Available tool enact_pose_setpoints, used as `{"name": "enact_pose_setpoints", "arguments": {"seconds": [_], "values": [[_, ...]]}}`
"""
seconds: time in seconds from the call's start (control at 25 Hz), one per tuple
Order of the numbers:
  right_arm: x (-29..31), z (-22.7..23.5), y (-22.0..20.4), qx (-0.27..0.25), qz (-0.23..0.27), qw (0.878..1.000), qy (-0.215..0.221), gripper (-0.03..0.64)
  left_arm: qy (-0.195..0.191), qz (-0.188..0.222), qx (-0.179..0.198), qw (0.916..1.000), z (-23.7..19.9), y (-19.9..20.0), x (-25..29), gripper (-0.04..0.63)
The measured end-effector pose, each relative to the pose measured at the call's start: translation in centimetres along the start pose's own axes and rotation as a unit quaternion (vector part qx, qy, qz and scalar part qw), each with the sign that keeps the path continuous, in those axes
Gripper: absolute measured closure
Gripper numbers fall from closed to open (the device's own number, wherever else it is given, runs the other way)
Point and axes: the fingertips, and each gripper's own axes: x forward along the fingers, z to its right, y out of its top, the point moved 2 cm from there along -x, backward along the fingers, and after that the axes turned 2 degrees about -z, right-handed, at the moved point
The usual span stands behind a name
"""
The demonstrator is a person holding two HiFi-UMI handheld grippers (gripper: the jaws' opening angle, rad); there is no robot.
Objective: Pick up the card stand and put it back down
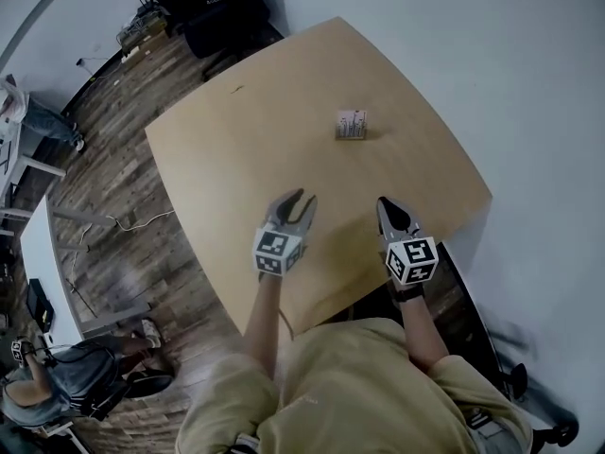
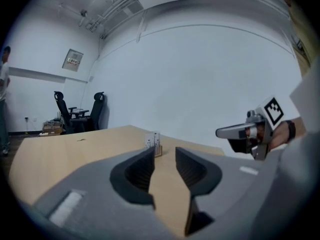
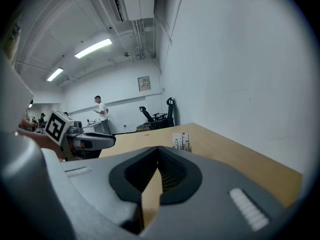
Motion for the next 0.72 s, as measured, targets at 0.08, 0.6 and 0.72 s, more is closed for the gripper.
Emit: {"name": "enact_pose_setpoints", "arguments": {"seconds": [0.08, 0.6, 0.72], "values": [[1.3, 1.3, -0.8, 0.008, -0.008, 1.0, 0.006, 0.611, -0.011, -0.019, 0.009, 0.9997, -1.5, -0.5, 1.9, 0.439], [9.9, 10.3, -4.1, 0.052, -0.05, 0.996, 0.05, 0.612, -0.09, -0.1, 0.097, 0.9862, -9.0, -0.4, 17.5, 0.308], [11.5, 12.2, -4.0, 0.061, -0.047, 0.996, 0.052, 0.611, -0.11, -0.106, 0.115, 0.9816, -9.5, -0.2, 21.3, 0.308]]}}
